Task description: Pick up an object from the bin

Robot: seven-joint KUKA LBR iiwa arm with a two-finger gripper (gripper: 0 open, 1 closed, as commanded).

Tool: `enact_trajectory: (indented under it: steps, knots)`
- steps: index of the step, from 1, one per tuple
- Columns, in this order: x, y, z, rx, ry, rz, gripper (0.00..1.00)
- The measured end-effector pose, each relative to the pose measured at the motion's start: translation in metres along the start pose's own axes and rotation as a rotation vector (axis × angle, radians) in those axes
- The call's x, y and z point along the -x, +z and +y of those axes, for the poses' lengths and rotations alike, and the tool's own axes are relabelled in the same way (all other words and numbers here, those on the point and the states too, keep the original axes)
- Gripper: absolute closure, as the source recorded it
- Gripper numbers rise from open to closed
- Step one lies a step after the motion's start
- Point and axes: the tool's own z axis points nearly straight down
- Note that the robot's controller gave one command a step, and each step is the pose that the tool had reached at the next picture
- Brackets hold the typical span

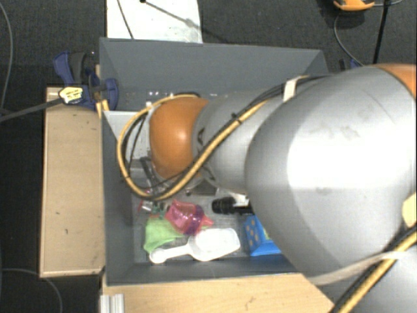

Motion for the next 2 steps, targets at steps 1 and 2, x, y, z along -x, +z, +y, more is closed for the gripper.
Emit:
enact_trajectory:
  steps: [1,2]
  knots:
    - [0.0,-0.018,0.0,0.0,0.0,0.0,1.0]
    - [0.0,-0.036,0.0,0.002,-0.001,-0.001,1.0]
